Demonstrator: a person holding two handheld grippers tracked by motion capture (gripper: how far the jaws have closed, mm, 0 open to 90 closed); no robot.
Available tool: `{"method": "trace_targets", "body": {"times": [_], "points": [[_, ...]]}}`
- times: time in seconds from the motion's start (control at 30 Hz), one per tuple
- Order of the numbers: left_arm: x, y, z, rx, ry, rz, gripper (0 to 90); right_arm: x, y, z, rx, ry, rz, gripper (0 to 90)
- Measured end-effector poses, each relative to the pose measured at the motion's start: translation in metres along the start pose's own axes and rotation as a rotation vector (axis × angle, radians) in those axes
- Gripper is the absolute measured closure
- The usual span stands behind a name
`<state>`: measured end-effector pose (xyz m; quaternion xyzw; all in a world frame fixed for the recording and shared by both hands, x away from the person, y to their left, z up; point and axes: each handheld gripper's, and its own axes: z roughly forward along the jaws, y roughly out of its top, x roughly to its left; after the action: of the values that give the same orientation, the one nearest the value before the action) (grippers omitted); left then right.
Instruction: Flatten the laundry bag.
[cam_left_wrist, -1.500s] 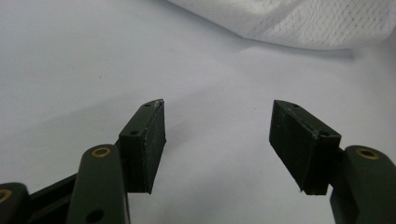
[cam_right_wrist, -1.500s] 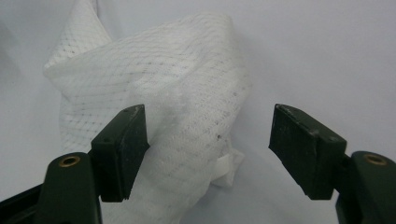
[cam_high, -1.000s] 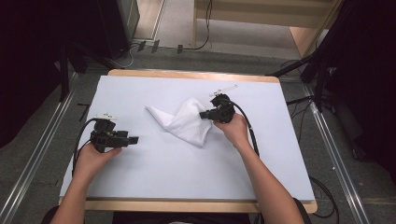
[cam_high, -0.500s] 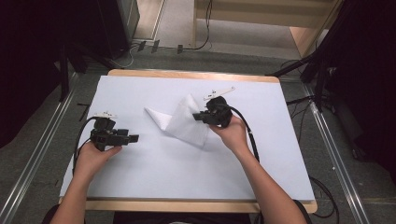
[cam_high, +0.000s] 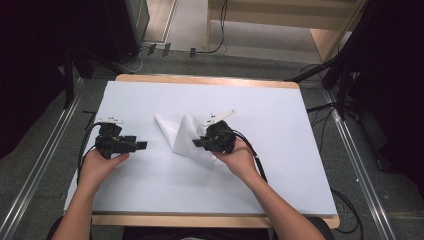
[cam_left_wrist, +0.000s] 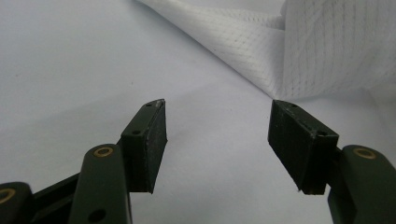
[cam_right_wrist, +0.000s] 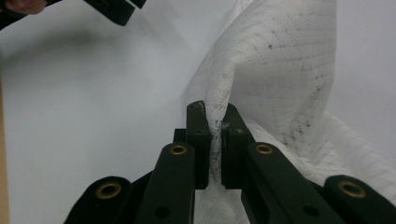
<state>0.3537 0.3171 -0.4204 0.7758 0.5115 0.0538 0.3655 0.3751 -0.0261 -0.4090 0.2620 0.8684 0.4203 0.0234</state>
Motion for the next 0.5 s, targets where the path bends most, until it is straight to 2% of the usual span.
{"method": "trace_targets", "body": {"times": [0.2, 0.5], "points": [[0.001, 0.003, 0.002, 0.002, -0.001, 0.005, 38.6, 0.010, -0.008, 0.007, 0.019, 0.020, -0.010, 85.8], [0.009, 0.008, 0.002, 0.006, -0.006, -0.003, 38.7, 0.030, -0.019, 0.022, 0.059, 0.079, -0.026, 84.3]]}}
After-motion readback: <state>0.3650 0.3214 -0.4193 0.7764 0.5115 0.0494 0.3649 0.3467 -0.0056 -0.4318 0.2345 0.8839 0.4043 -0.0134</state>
